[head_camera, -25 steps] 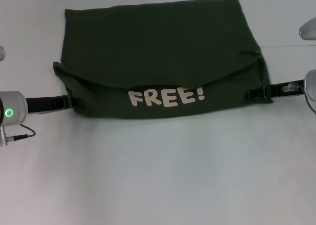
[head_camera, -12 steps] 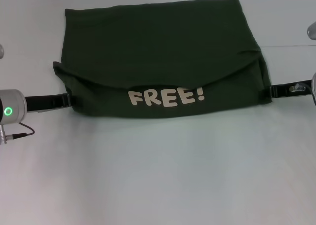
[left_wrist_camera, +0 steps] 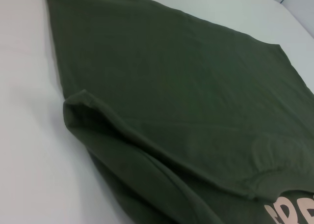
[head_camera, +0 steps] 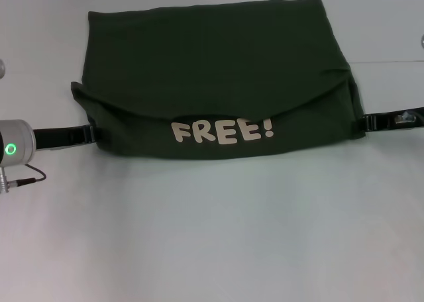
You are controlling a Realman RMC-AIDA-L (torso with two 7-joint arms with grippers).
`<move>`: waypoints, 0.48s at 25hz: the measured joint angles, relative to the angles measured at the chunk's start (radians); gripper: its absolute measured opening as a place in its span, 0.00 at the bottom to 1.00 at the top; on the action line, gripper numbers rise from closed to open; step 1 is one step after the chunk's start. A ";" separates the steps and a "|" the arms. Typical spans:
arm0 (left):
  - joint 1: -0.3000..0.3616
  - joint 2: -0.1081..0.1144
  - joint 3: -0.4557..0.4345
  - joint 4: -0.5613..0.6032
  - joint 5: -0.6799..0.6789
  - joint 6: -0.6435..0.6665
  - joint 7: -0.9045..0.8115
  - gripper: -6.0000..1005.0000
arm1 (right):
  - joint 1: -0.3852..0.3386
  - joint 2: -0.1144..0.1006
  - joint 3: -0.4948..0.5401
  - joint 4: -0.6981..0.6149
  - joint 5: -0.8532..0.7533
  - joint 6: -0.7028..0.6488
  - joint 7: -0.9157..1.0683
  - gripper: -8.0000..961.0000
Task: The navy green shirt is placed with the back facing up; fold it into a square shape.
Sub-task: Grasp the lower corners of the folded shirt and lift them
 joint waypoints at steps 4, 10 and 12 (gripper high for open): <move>0.000 0.000 0.000 0.006 0.000 0.007 0.000 0.06 | -0.005 -0.005 0.033 -0.012 0.003 -0.040 -0.019 0.03; 0.007 0.001 -0.002 0.027 0.000 0.044 -0.001 0.06 | -0.024 -0.011 0.047 -0.070 0.004 -0.117 -0.009 0.03; 0.008 0.004 -0.002 0.029 0.000 0.058 -0.001 0.06 | -0.027 -0.016 0.055 -0.077 0.004 -0.145 -0.007 0.03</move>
